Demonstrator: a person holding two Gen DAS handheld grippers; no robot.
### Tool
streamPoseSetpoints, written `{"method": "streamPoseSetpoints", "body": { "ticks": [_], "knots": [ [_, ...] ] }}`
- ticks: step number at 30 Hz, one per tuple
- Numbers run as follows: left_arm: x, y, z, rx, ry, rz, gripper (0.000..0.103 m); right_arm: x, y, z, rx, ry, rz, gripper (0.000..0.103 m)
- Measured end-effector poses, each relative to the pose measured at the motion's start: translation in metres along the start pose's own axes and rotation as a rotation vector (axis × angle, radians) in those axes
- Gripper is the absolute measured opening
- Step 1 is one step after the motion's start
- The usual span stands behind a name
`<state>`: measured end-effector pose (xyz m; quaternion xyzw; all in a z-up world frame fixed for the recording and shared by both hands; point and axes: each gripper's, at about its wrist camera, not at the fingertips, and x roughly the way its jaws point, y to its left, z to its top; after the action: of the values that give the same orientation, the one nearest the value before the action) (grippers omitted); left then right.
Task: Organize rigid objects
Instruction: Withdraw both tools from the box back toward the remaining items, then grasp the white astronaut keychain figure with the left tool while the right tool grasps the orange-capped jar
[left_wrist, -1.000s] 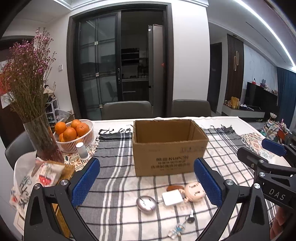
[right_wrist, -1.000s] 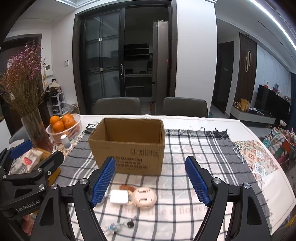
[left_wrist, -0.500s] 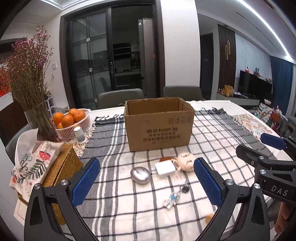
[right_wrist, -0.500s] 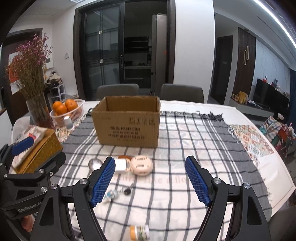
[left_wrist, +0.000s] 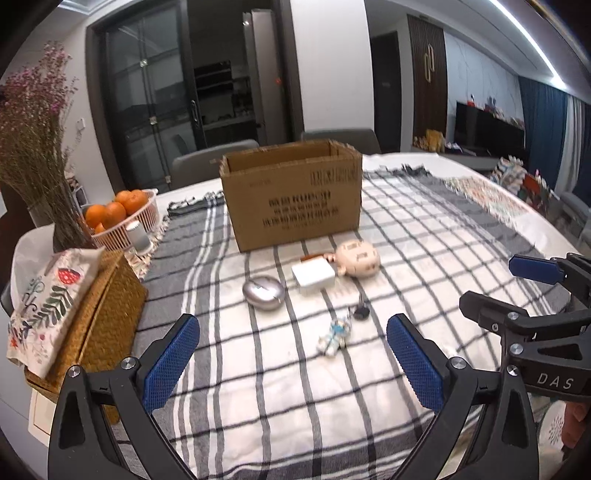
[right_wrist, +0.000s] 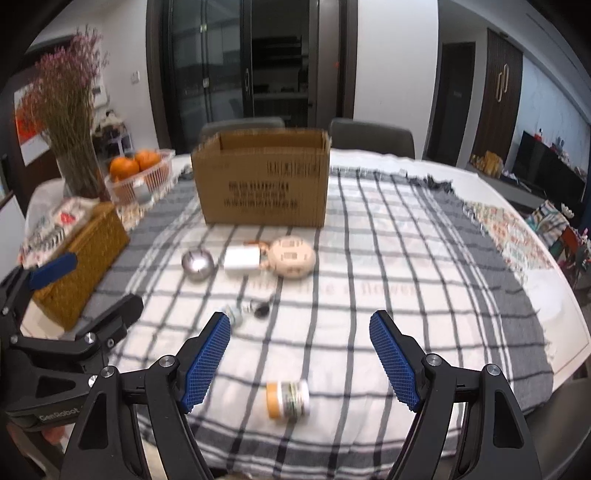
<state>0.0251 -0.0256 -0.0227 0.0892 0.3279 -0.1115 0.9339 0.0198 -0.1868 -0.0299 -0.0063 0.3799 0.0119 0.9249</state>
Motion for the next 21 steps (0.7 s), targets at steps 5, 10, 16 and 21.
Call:
{"method": "streamPoseSetpoints", "body": {
  "ticks": [5, 10, 16, 21],
  "knots": [
    [0.012, -0.005, -0.011, 0.017, 0.045, -0.032, 0.103, 0.015, -0.005, -0.018, 0.033, 0.099, 0.009, 0.079],
    [0.027, -0.008, -0.018, 0.051, 0.074, -0.059, 0.103, 0.030, -0.007, -0.029, 0.051, 0.169, 0.012, 0.079],
    [0.047, -0.010, -0.026, 0.112, 0.090, -0.078, 0.102, 0.048, -0.004, -0.040, 0.053, 0.241, -0.006, 0.078],
    [0.059, -0.012, -0.028, 0.169, 0.063, -0.091, 0.101, 0.065, -0.002, -0.047, 0.052, 0.295, -0.002, 0.076]
  ]
}}
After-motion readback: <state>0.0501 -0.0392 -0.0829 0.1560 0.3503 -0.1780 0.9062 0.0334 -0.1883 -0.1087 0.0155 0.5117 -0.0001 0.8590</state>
